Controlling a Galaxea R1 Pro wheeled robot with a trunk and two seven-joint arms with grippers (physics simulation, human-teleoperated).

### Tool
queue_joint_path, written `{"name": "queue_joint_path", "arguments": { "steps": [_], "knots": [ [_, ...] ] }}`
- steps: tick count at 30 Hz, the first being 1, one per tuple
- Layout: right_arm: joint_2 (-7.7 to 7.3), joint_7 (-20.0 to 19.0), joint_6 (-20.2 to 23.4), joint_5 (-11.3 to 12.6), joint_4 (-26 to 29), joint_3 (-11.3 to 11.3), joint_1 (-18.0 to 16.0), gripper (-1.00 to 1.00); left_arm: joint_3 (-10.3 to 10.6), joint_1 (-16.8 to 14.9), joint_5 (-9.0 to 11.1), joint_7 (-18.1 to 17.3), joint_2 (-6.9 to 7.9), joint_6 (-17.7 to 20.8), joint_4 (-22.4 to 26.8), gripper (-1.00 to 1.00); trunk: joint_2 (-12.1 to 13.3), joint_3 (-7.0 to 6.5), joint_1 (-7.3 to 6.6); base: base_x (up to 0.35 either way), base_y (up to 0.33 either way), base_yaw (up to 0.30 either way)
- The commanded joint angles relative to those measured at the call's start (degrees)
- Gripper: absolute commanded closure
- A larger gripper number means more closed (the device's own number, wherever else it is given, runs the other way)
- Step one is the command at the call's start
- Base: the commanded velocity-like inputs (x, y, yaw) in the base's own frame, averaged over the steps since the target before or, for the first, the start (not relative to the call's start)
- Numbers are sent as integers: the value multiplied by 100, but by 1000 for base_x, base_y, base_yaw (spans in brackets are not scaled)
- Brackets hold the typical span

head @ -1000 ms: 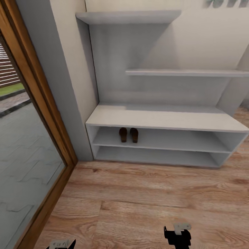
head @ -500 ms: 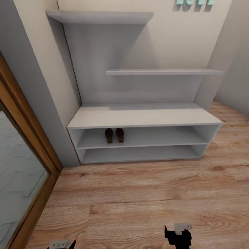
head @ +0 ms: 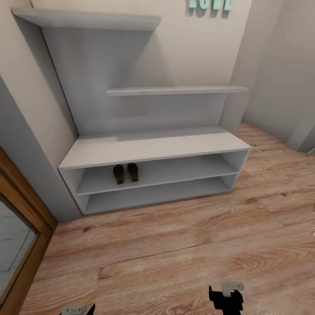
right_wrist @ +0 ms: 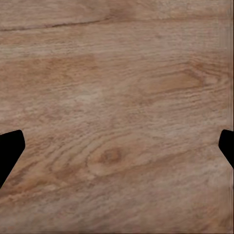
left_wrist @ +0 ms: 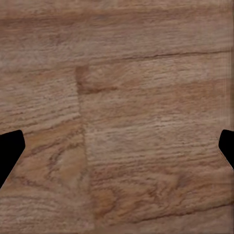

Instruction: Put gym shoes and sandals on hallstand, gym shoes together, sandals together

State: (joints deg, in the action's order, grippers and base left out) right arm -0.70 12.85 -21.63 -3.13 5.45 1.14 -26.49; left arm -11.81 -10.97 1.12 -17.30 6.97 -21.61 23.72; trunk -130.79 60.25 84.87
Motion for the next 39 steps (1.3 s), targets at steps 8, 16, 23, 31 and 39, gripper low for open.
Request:
{"name": "queue_joint_path", "arguments": {
  "steps": [8, 16, 23, 31, 39],
  "knots": [
    [0, 34, -56, 3, -11, -4, -5, -100, -36, -2, 11, 325, -18, -14, -8, -100, -2, 4, -1, 0, 0, -297],
    [7, 34, -145, 139, -17, -6, -4, -100, -28, -2, 12, 408, -28, -18, -8, -100, -2, 4, -1, 0, 0, -210],
    [8, 40, -148, 145, -17, -1, -5, -100, -24, -2, 11, 411, -36, -18, -8, -100, -2, 4, -1, 0, 0, -26],
    [12, 42, -149, 146, -17, 0, -5, -100, -23, -2, 11, 411, -29, -26, -8, -100, -2, 4, -1, 0, 0, -2],
    [17, 43, -149, 146, -17, 0, -5, -100, -23, -2, 11, 411, -22, -27, -8, -100, -2, 4, -1, 0, 0, -117]
  ]
}}
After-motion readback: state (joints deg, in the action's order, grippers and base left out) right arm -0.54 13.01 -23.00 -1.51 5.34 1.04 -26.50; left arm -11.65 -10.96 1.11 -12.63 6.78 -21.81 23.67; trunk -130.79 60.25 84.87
